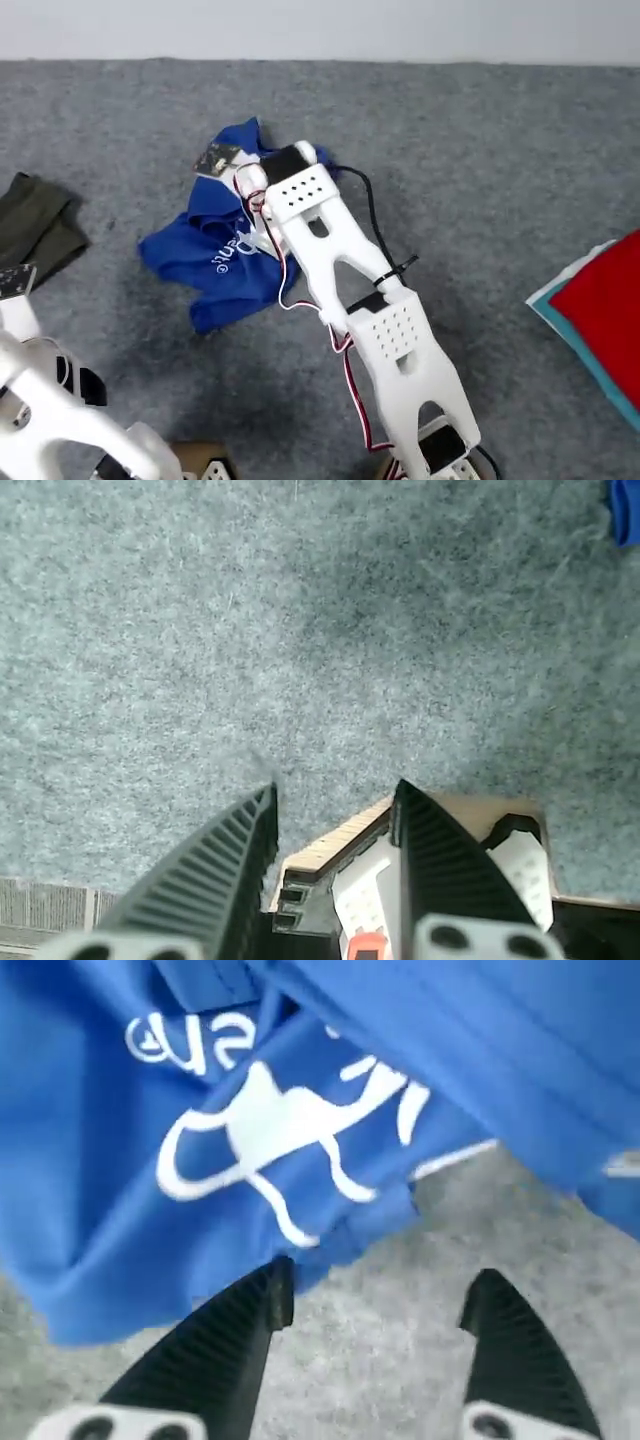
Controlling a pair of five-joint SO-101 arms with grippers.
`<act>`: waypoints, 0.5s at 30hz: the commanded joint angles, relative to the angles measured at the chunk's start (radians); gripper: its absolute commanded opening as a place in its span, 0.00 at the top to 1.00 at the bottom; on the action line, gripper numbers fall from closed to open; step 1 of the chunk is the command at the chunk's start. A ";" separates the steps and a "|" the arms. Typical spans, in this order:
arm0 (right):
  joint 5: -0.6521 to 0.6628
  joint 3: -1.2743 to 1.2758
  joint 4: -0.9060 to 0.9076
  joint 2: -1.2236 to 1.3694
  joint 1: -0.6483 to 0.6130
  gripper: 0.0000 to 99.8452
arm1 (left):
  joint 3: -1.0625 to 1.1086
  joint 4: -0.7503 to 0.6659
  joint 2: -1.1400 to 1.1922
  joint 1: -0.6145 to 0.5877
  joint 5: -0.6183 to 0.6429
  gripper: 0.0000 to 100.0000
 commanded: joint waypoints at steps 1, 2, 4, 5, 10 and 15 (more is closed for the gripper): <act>0.008 -0.006 -0.050 0.012 0.005 0.74 | -0.004 0.029 0.002 -0.008 -0.012 0.82; 0.009 -0.006 -0.059 0.018 0.004 0.74 | -0.004 0.029 0.002 -0.008 -0.012 0.82; 0.011 -0.006 -0.071 0.027 0.002 0.74 | -0.004 0.029 0.002 -0.008 -0.012 0.82; 0.012 -0.006 -0.079 0.031 0.002 0.74 | -0.004 0.029 0.002 -0.008 -0.012 0.82; 0.043 -0.006 -0.096 0.047 0.016 0.92 | -0.004 0.029 0.002 -0.008 -0.012 0.82; 0.069 -0.006 -0.077 0.038 0.058 0.99 | -0.004 0.029 0.002 -0.008 -0.012 0.82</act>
